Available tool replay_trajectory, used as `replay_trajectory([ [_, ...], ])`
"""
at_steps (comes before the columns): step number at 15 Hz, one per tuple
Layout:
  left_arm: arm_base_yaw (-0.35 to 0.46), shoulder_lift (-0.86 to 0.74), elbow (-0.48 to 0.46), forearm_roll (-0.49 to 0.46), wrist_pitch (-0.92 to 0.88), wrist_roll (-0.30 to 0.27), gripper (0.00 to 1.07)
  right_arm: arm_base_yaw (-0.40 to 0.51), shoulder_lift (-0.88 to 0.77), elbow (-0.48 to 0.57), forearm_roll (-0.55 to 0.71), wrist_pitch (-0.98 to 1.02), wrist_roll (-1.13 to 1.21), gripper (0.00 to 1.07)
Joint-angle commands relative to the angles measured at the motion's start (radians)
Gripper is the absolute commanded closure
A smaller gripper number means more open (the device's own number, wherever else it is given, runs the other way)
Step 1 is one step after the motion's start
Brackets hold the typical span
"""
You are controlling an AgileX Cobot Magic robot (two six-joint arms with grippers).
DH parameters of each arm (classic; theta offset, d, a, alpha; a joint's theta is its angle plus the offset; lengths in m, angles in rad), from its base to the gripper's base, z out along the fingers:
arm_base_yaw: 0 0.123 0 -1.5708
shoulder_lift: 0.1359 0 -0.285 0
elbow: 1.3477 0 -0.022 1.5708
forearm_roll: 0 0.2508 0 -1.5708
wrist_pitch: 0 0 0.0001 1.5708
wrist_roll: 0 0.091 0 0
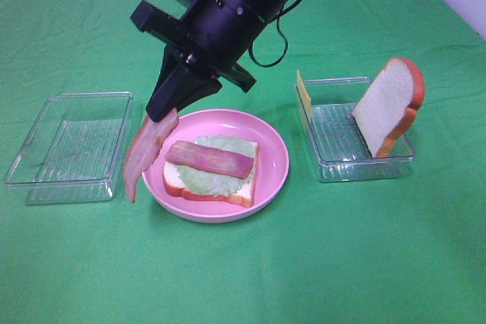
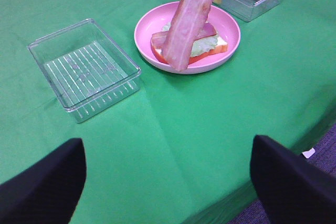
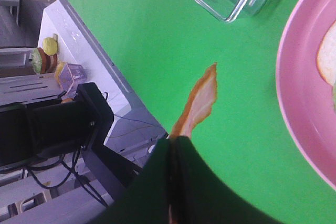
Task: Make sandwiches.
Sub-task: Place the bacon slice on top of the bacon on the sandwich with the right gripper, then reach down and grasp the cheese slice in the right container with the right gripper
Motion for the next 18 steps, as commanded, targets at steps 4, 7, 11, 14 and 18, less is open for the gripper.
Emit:
replay_trajectory([
  [4,0.003,-0.022,0.001,-0.01,-0.011,-0.007,0.26,-0.002,0.035,-0.004,-0.18,-0.162,0.059,1.07],
  [7,0.003,-0.022,0.001,-0.01,-0.011,-0.007,0.26,-0.004,0.035,-0.004,-0.382,-0.209,0.171,1.07],
  [11,0.003,-0.022,0.001,-0.01,-0.011,-0.007,0.26,-0.004,0.035,-0.004,-0.434,-0.243,0.203,1.01],
  [14,0.003,-0.022,0.001,-0.01,-0.011,-0.007,0.26,-0.004,0.035,-0.004,-0.473,-0.264,0.218,0.64],
  [18,0.003,-0.022,0.001,-0.01,-0.011,-0.007,0.26,-0.004,0.027,-0.007,-0.564,-0.265,0.248,0.43],
])
